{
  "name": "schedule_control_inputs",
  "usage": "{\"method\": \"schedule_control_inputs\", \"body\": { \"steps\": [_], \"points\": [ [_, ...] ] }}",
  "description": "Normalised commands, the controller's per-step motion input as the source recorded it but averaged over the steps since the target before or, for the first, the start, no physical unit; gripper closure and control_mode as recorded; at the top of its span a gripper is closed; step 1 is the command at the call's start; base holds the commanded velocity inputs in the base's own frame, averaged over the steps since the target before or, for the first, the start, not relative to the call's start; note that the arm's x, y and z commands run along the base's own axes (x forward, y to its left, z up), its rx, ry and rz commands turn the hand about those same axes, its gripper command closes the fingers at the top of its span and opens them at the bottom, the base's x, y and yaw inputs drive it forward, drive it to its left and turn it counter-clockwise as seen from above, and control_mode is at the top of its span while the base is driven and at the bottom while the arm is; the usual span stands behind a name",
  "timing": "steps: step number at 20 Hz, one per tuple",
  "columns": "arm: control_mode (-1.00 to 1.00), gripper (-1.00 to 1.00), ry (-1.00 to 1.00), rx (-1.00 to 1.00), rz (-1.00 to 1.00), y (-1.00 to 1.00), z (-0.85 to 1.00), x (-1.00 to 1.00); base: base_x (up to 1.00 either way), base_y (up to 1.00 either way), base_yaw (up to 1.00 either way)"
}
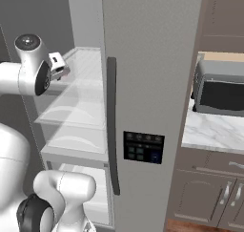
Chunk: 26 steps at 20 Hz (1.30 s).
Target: Pick the cheese from the fridge and the cheese grater from the cabinet and place them next to the salad bowl.
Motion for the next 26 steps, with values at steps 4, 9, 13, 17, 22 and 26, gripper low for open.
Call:
{"method": "schedule_control_inputs", "body": {
  "steps": [4, 9, 13, 17, 22, 26],
  "points": [
    [-1.0, -1.0, 0.01, 0.0, 0.0, 0.08, 0.02, 0.28, 0.0, 0.0, 0.0],
    [-1.0, -1.0, 0.03, -0.01, 0.0, 0.08, 0.12, 0.26, 0.0, 0.0, 0.0],
    [-1.0, -1.0, 0.0, -0.03, 0.0, 0.13, 0.06, 0.17, 0.0, 0.0, 0.0],
    [-1.0, -1.0, 0.0, -0.03, 0.0, 0.15, 0.06, 0.13, 0.0, 0.0, 0.0],
    [-1.0, -1.0, 0.0, 0.0, 0.0, 0.08, 0.0, 0.09, 0.0, 0.0, 0.0],
    [-1.0, -1.0, 0.0, 0.0, 0.0, 0.11, 0.0, 0.08, 0.0, 0.0, 0.0]
  ]
}}
